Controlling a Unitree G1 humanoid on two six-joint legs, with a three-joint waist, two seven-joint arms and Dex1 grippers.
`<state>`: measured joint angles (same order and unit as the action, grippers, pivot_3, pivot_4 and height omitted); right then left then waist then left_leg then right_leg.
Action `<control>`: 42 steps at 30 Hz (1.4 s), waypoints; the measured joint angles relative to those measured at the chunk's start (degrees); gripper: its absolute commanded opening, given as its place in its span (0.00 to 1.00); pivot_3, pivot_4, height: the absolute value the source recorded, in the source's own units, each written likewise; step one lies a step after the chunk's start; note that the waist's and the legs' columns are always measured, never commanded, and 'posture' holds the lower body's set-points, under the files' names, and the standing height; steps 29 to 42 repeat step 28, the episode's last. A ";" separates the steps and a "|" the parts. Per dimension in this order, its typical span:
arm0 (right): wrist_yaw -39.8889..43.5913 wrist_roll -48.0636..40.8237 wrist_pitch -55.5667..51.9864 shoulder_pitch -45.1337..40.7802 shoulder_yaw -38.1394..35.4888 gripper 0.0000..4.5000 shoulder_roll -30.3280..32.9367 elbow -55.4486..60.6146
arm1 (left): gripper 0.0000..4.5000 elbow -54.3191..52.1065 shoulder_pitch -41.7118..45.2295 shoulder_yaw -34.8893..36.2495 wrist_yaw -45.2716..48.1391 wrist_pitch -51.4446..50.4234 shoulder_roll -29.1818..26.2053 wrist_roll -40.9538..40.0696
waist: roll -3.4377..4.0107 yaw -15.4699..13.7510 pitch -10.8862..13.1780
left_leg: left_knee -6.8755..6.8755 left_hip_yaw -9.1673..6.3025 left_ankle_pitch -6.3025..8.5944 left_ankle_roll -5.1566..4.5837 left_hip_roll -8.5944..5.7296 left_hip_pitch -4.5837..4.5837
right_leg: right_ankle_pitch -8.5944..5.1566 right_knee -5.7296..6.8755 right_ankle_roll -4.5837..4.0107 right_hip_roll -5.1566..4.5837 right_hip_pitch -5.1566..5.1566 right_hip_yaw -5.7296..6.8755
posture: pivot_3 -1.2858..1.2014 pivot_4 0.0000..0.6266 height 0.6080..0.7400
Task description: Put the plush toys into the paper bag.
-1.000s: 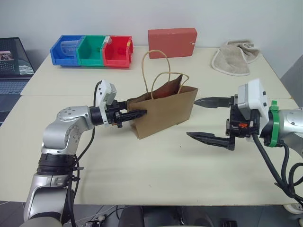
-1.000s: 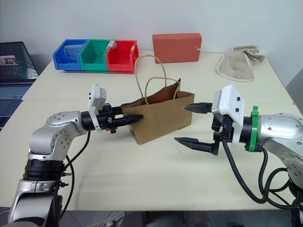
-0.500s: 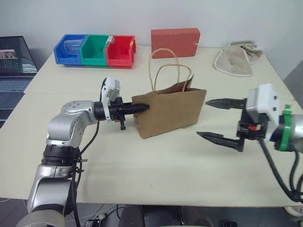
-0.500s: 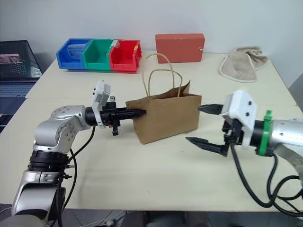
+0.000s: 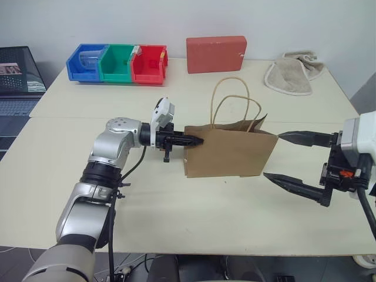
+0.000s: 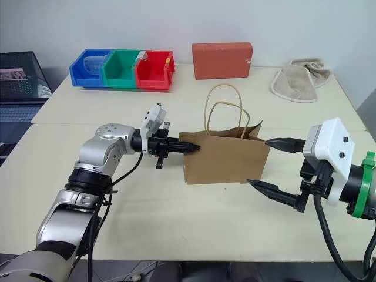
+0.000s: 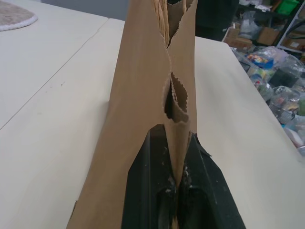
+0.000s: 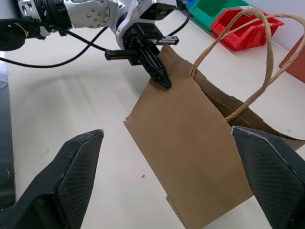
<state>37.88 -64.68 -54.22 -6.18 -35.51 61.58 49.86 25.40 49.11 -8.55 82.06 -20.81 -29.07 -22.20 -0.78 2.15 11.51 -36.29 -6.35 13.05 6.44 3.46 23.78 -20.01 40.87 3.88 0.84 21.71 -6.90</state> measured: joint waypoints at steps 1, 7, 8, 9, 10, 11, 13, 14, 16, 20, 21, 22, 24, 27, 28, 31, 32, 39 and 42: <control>-0.40 -0.08 0.06 0.01 0.00 1.00 0.27 -0.04 | 0.15 0.07 0.03 0.01 -0.01 0.09 -0.01 0.26 | 0.00 0.00 0.00 | 0.00 0.00 0.00 0.00 0.00 0.00 | 0.00 0.00 0.00 0.00 0.00 0.00 | 0.52 0.24 1.00; -1.33 1.00 2.60 -3.46 2.46 1.00 0.98 -2.98 | 0.57 -1.89 -0.78 0.40 -0.28 0.03 -3.14 1.16 | 0.00 0.37 0.00 | -0.01 0.00 0.00 0.00 0.02 -0.01 | 0.00 0.01 0.00 0.00 0.00 -0.01 | 0.52 0.24 1.00; -1.27 1.42 3.01 -4.04 3.13 1.00 1.23 -3.79 | 0.64 -3.13 -1.43 0.65 -0.41 -0.01 -4.05 1.22 | 0.00 0.41 0.00 | -0.01 0.00 0.00 0.00 0.02 -0.01 | 0.00 0.00 0.00 0.00 0.00 -0.01 | 0.52 0.24 1.00; -0.93 2.00 3.32 -4.30 3.76 1.00 1.57 -4.67 | 0.72 -4.43 -2.20 1.03 -0.84 -0.12 -5.06 1.25 | 0.00 0.40 0.00 | -0.01 -0.01 0.00 0.00 0.02 -0.01 | 0.00 0.00 0.00 0.00 0.00 0.00 | 0.52 0.24 1.00; -0.42 2.66 3.44 -4.34 4.39 1.00 2.06 -5.63 | 0.78 -5.47 -3.02 1.75 -1.54 -0.22 -6.10 1.26 | 0.00 0.40 0.00 | -0.01 -0.02 0.00 0.00 0.02 -0.01 | 0.00 0.01 0.00 0.00 0.00 0.01 | 0.52 0.24 1.00; 0.07 2.90 3.58 -4.40 4.97 1.00 2.49 -6.43 | 0.85 -6.23 -3.69 2.31 -2.00 -0.26 -7.01 1.29 | 0.00 0.38 0.00 | -0.01 -0.02 0.00 0.00 0.03 -0.01 | 0.00 0.01 0.00 0.00 0.00 0.01 | 0.52 0.24 1.00; 2.30 4.30 4.43 -4.52 5.69 1.00 3.39 -7.82 | 0.85 -9.12 -5.80 3.25 -3.03 -0.28 -9.71 1.63 | 0.01 0.42 0.00 | 0.00 -0.02 0.00 0.00 0.03 -0.01 | 0.00 0.00 0.00 0.00 0.01 0.00 | 0.52 0.24 1.00; 3.96 5.55 5.30 -4.51 5.72 1.00 4.04 -8.98 | 0.85 -10.75 -7.15 3.93 -3.77 -0.31 -11.63 1.99 | 0.00 0.46 0.00 | 0.00 -0.02 0.00 0.00 0.04 -0.01 | 0.00 0.00 0.00 0.00 0.01 0.01 | 0.52 0.24 1.00; 7.24 7.66 6.62 -4.01 5.52 1.00 5.67 -11.05 | 0.85 -13.24 -9.37 5.46 -4.96 -0.33 -14.98 2.37 | 0.00 0.50 0.00 | 0.00 -0.01 0.00 -0.01 0.04 -0.02 | 0.00 0.00 0.00 0.00 0.02 0.01 | 0.52 0.24 1.00; 18.33 14.96 10.63 -1.18 3.66 1.00 11.05 -18.80 | 0.85 -19.81 -15.84 11.27 -6.59 -2.40 -26.20 3.24 | 0.01 0.64 0.01 | 0.03 0.02 0.00 -0.01 0.06 -0.02 | 0.00 -0.02 0.00 -0.01 0.04 0.00 | 0.52 0.24 1.00; 20.57 16.63 11.74 -1.21 2.93 1.00 12.00 -21.00 | 0.85 -21.04 -17.21 13.28 -6.79 -3.12 -28.39 3.15 | 0.01 0.70 0.01 | 0.03 0.03 0.00 -0.01 0.06 -0.04 | 0.00 -0.02 0.00 -0.01 0.03 0.00 | 0.52 0.24 1.00; 22.65 18.10 12.81 -1.20 2.54 1.00 12.88 -23.35 | 0.85 -22.38 -18.55 15.28 -7.27 -3.83 -29.99 3.02 | 0.01 0.75 0.01 | 0.04 0.05 0.01 -0.01 0.06 -0.08 | 0.00 -0.02 0.01 -0.02 0.00 -0.01 | 0.52 0.24 1.00; 26.06 20.50 14.70 -1.02 2.44 1.00 13.76 -26.42 | 0.85 -23.97 -20.56 18.13 -7.88 -4.84 -31.42 2.33 | 0.01 0.49 0.01 | 0.04 0.05 0.01 -0.01 0.05 -0.15 | -0.01 -0.02 0.01 -0.03 -0.07 -0.01 | 0.52 0.24 1.00; 30.06 23.26 16.97 -0.94 2.59 1.00 13.94 -29.36 | 0.85 -25.07 -21.86 20.11 -8.85 -6.59 -31.59 0.72 | 0.01 0.12 0.01 | 0.01 0.05 0.00 -0.01 0.05 -0.19 | -0.01 -0.02 0.01 -0.02 -0.13 0.00 | 0.52 0.24 1.00; 30.88 23.60 17.38 -1.05 2.71 1.00 13.95 -30.02 | 0.85 -25.21 -21.90 20.33 -8.95 -7.14 -31.59 0.25 | 0.01 0.13 0.01 | 0.00 0.07 0.00 -0.01 0.05 -0.19 | -0.01 -0.02 0.01 -0.02 -0.13 -0.02 | 0.52 0.24 1.00; 30.88 23.60 17.38 -1.05 2.71 1.00 13.95 -30.02 | 0.85 -25.21 -21.90 20.33 -8.95 -7.14 -31.59 0.25 | 0.01 0.13 0.01 | 0.00 0.07 0.00 -0.01 0.05 -0.19 | -0.01 -0.02 0.01 -0.02 -0.13 -0.02 | 0.52 0.24 1.00; 30.88 23.60 17.38 -1.05 2.71 1.00 13.95 -30.02 | 0.85 -25.21 -21.90 20.33 -8.95 -7.14 -31.59 0.25 | 0.01 0.13 0.01 | 0.00 0.07 0.00 -0.01 0.05 -0.19 | -0.01 -0.02 0.01 -0.02 -0.13 -0.02 | 0.52 0.24 1.00; 30.88 23.60 17.38 -1.05 2.71 1.00 13.95 -30.02 | 0.85 -25.21 -21.90 20.33 -8.95 -7.14 -31.59 0.25 | 0.01 0.13 0.01 | 0.00 0.07 0.00 -0.01 0.05 -0.19 | -0.01 -0.02 0.01 -0.02 -0.13 -0.02 | 0.52 0.24 1.00; 30.88 23.60 17.38 -1.05 2.71 1.00 13.95 -30.02 | 0.85 -25.21 -21.90 20.33 -8.95 -7.14 -31.59 0.25 | 0.01 0.13 0.01 | 0.00 0.07 0.00 -0.01 0.05 -0.19 | -0.01 -0.02 0.01 -0.02 -0.13 -0.02 | 0.52 0.24 1.00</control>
